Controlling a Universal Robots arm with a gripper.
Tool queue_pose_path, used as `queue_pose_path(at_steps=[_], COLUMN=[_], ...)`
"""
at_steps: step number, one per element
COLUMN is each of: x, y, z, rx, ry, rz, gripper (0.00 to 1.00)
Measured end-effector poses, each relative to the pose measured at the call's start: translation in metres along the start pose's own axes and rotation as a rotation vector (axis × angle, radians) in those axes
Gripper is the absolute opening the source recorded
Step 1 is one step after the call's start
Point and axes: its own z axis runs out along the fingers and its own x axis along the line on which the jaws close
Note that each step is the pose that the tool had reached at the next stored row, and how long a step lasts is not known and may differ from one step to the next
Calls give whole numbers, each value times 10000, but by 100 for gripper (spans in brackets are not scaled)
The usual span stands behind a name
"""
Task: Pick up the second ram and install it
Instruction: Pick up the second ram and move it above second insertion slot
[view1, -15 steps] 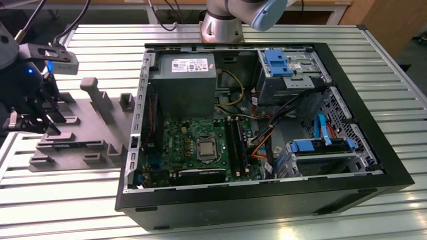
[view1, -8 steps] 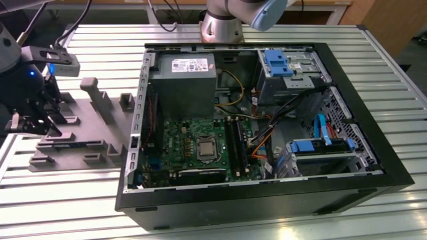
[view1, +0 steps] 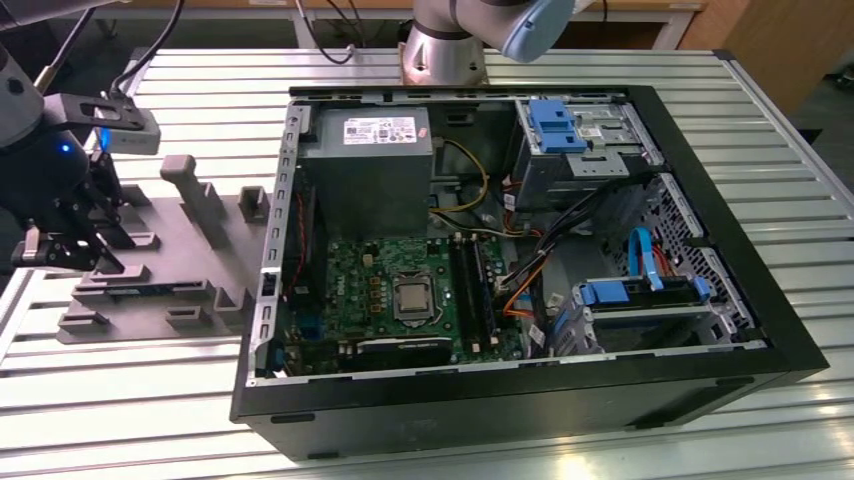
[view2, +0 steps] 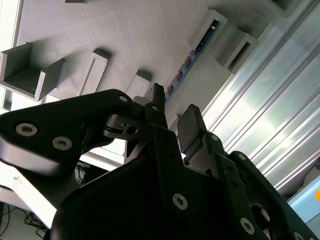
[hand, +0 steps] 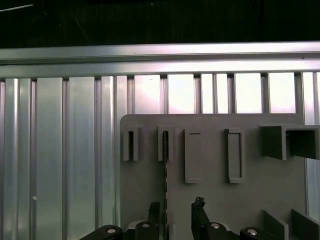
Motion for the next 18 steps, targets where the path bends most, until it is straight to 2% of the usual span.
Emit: queue_pose_path(at_steps=[18], x=[1], y=[1], z=[44], rx=[-2], ry=[1], rz=[0], gripper=[38])
